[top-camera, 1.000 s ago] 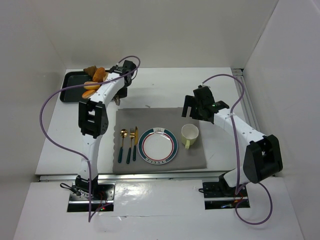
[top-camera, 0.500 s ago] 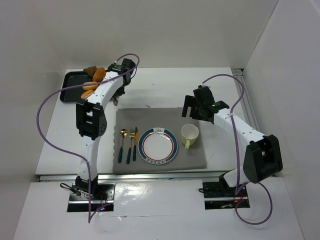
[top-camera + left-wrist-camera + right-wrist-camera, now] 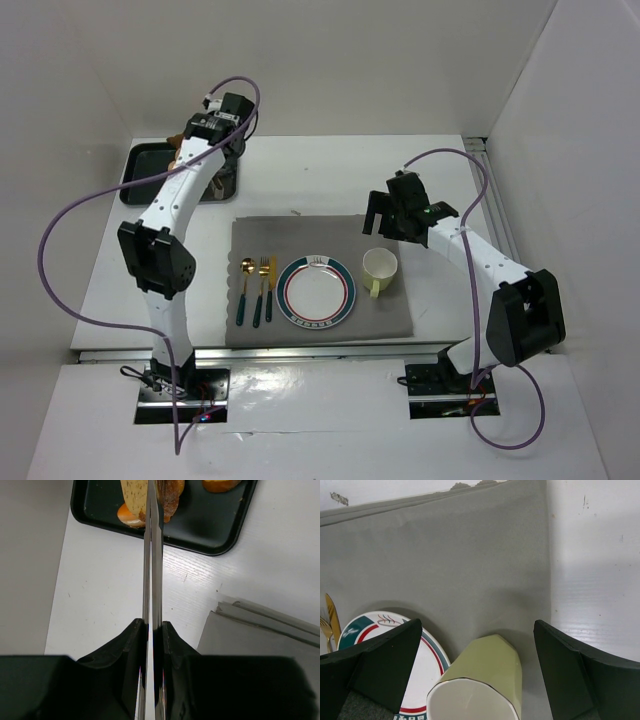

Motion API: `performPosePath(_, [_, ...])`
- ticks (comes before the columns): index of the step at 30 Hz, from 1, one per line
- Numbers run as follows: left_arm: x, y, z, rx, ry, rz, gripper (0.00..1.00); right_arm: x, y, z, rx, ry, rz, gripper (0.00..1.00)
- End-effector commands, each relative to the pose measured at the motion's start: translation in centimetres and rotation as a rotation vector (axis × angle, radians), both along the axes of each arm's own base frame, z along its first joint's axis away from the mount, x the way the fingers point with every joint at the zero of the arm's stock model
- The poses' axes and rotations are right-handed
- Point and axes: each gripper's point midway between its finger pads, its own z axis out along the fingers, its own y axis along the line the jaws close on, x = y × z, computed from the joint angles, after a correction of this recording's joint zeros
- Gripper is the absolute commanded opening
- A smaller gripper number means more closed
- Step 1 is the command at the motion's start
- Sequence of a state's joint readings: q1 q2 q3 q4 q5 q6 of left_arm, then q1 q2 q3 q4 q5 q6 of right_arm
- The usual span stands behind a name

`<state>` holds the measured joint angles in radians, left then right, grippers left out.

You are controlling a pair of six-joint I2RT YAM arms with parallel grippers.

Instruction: Place the bread

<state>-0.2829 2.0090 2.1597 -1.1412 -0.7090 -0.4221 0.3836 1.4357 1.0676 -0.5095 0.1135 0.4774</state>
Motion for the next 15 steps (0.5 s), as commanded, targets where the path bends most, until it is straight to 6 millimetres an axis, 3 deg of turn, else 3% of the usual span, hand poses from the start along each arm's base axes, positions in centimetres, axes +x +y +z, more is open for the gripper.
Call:
performPosePath(1, [-1.3,-1.8,2.9,-0.033,-0.071,-0.039,0.0,1.5,1.0,3.3,0.039,-0.099,0.018,1.0])
performPosePath(2, [-2.0,-2.8,4.3,-0.073,-0.103,-0.073,0.0,1.6,0.8,3.3,0.032,-0.102,0.011,1.0])
performPosePath(5, [-4.6,-6.6,5.0,-0.106,-0.104,-0.178,0.0,1.3,0.0,3.8,0.009,-0.113,-0.013,1.0])
performPosePath(6, [-6.0,-7.4,6.4,-0.12,-0.135,-0.211,0.0,1.3,0.0,4.0,0.009,-0.113,-0.013,1.0])
performPosePath(7, [-7.6,-9.3,6.0,-0.127,-0.115,-0.26,0.0,1.2,-0.3,4.2,-0.003,-0.117,-0.024,1.0])
performPosePath(10, [-11.7,-11.5,7.1,-0.184,-0.132,-0.332,0.0,1.2,-0.8,5.2,-0.014,-0.148,-0.033,1.0])
performPosePath(11, [-13.7,-13.4,6.4,-0.187,-0.104,-0.394,0.0,1.2,-1.1,5.8,-0.014,-0.168,-0.043,1.0])
performPosePath(15, [-19.9,-15.7,6.3,-0.246,-0.087,-0.458,0.0,0.9,-2.3,7.6,-0.04,-0.222,-0.077,1.0])
